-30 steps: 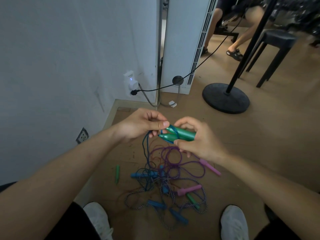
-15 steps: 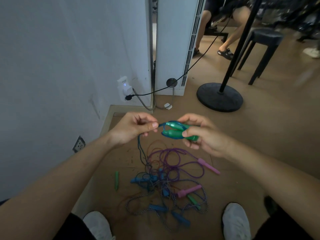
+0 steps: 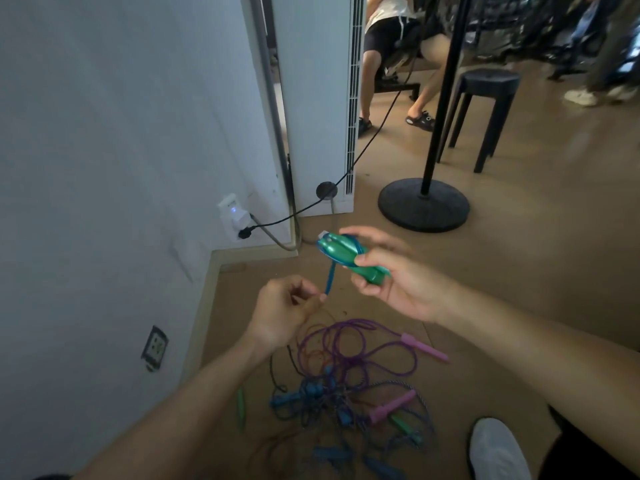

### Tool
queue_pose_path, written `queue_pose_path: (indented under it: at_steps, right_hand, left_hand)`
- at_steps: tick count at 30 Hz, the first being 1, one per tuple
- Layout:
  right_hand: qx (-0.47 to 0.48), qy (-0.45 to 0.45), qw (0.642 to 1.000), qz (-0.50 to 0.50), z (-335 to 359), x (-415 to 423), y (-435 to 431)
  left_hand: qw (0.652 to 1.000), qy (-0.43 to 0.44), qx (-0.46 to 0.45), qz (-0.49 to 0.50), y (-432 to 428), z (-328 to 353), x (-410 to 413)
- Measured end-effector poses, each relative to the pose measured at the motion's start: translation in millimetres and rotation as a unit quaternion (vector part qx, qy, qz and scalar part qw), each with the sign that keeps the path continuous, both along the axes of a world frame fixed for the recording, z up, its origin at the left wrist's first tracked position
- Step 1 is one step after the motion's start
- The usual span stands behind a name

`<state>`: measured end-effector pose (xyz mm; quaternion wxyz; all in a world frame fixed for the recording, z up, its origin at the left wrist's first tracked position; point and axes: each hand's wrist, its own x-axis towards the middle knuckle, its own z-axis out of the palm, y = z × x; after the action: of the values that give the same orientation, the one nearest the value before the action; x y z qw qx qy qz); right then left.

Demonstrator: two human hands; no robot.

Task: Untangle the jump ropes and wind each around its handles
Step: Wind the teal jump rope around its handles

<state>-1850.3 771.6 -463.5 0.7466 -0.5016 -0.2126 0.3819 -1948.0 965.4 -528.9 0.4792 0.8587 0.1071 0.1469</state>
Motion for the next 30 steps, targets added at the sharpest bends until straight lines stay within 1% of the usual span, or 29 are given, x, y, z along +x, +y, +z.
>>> queue_pose_path:
  at_steps: [2, 4, 7, 10, 13, 18, 21, 24, 26, 28, 30]
  right_hand:
    - [-0.024, -0.025, 0.999, -0.018, -1.1, 1.4, -0.7]
    - [-0.056, -0.069, 0.995, -0.049, -3.2, 5.9, -1.9]
    - [-0.115, -0.133, 0.978, -0.112, -6.1, 14.2, -3.2]
    - [-0.172, -0.193, 0.955, -0.147, -12.4, 18.8, -5.7]
    - [-0.214, -0.282, 0.926, -0.129, -21.5, 17.5, -8.2]
    - [-0.247, -0.339, 0.908, -0.02, -29.7, 4.2, -8.0]
    - [-0.244, -0.334, 0.909, 0.05, -28.6, -5.3, -6.0]
    - [-0.24, -0.307, 0.914, 0.112, -23.4, -12.7, -4.0]
    - [-0.209, -0.276, 0.931, 0.118, -21.4, -15.7, -3.0]
    - [-0.162, -0.231, 0.954, 0.1, -22.3, -15.8, -2.0]
    - [-0.13, -0.195, 0.968, 0.088, -23.3, -13.8, -1.4]
  left_hand:
    - [0.998, 0.015, 0.003, -0.054, -6.5, 1.2, -2.8]
    - [0.995, 0.024, -0.014, -0.099, -11.0, 4.0, -7.1]
    - [0.992, 0.027, -0.04, -0.118, -10.7, 9.7, -15.0]
    - [0.99, 0.03, -0.01, -0.141, -10.0, 16.9, -21.7]
    - [0.988, 0.024, 0.009, -0.151, -12.3, 26.5, -25.6]
    - [0.985, 0.012, 0.024, -0.169, -12.3, 41.2, -25.1]
    - [0.987, 0.005, 0.029, -0.16, -4.5, 42.8, -20.7]
    - [0.99, -0.012, 0.031, -0.134, 1.4, 40.7, -16.9]
    - [0.993, -0.015, 0.025, -0.114, 3.3, 38.1, -13.8]
    - [0.996, -0.006, -0.009, -0.093, 3.6, 36.1, -10.5]
    - [0.996, 0.011, -0.051, -0.066, 3.2, 36.3, -8.8]
